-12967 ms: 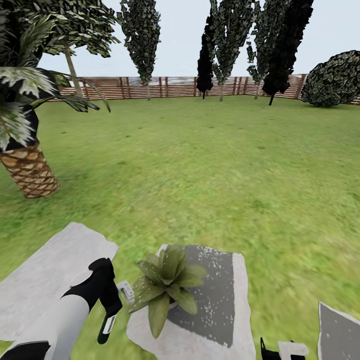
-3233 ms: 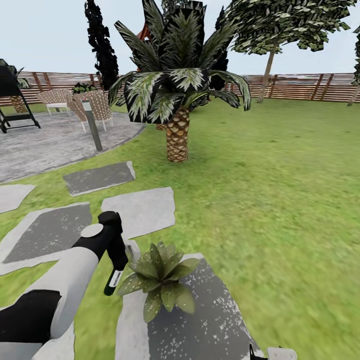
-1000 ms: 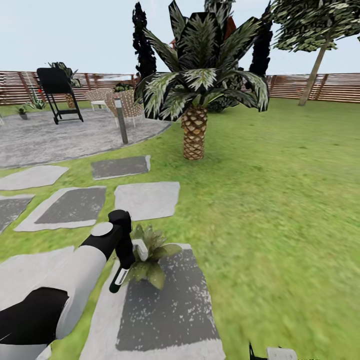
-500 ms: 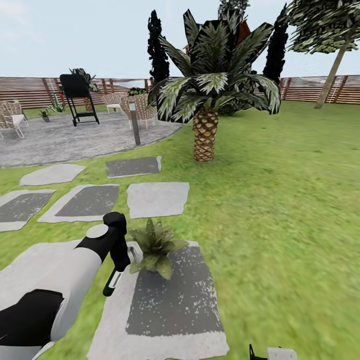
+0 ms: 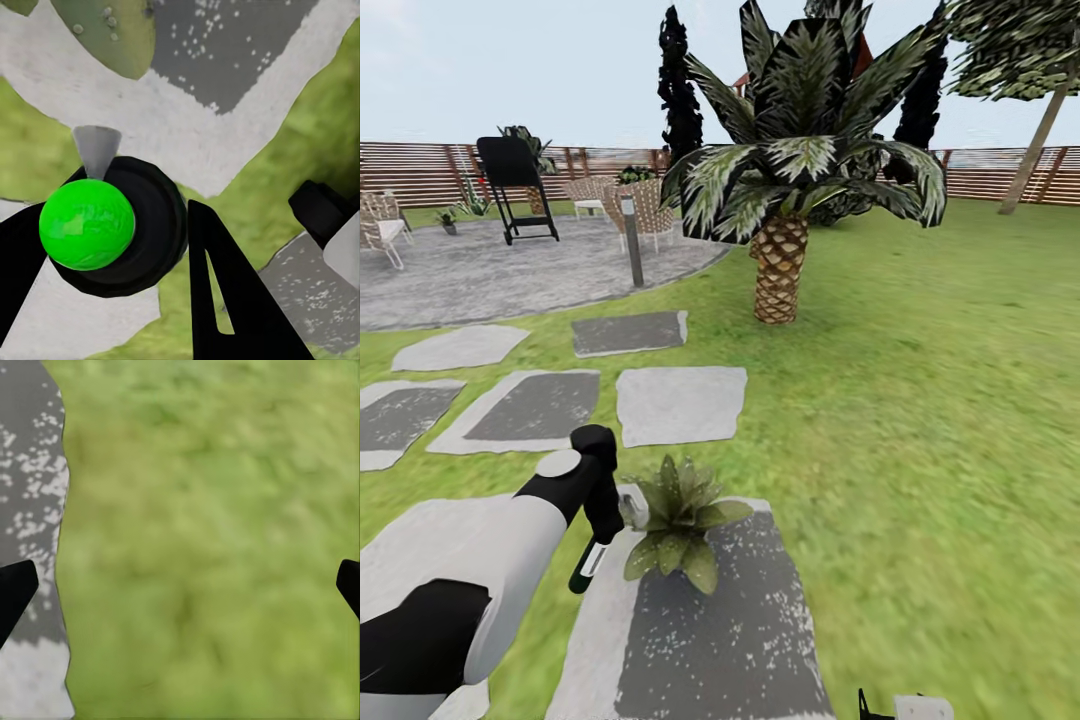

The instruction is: Pick up the pesticide atomizer in the garden and spray insectifuge to fully cover both potted plants in the garden.

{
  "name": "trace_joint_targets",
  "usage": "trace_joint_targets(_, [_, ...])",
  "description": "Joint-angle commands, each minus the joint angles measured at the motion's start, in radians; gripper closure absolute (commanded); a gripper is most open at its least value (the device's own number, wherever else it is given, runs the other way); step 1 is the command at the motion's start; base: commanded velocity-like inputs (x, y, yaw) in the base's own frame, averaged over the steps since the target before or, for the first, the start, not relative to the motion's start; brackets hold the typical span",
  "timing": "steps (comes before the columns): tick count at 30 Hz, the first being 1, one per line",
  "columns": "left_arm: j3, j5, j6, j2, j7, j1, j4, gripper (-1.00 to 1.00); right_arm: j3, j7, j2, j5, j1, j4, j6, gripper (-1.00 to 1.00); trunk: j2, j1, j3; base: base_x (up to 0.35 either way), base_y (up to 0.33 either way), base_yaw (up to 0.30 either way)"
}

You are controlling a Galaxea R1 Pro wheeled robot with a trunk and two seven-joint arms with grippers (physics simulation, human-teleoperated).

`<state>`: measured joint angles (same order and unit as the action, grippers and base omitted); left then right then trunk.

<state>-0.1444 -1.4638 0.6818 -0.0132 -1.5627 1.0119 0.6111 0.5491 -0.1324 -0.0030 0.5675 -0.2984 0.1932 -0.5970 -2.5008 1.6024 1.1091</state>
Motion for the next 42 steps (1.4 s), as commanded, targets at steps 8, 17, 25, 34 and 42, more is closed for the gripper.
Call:
trace_joint_targets(8, [-0.003, -0.007, 0.010, 0.000, -0.008, 0.000, 0.001, 1.00, 0.003, -0.007, 0.000, 0.011, -0.001, 0.000, -0.003, -1.00, 0.000, 0.000, 0.001, 0.015, -0.017, 0.103])
trace_joint_targets(17, [-0.003, -0.007, 0.010, 0.001, -0.008, 0.000, 0.002, 1.00, 0.004, -0.007, 0.000, 0.009, -0.001, 0.000, -0.003, -1.00, 0.000, 0.000, 0.001, 0.048, -0.241, 0.000])
trace_joint_targets(25, [-0.004, -0.007, 0.011, 0.001, -0.008, 0.000, 0.002, 1.00, 0.003, -0.007, 0.000, 0.009, -0.001, 0.000, -0.003, -1.00, 0.000, 0.000, 0.001, -0.182, -0.239, 0.093])
trace_joint_targets(34, [-0.003, -0.007, 0.012, 0.001, -0.008, 0.001, 0.002, 1.00, 0.003, -0.007, 0.000, 0.009, -0.001, 0.000, -0.003, -1.00, 0.000, 0.000, 0.001, -0.153, -0.238, 0.273])
trace_joint_targets(42, [0.009, -0.006, 0.019, 0.001, -0.008, 0.001, 0.002, 1.00, 0.003, -0.007, 0.000, 0.010, -0.001, 0.000, -0.003, -1.00, 0.000, 0.000, 0.001, 0.066, -0.270, 0.276])
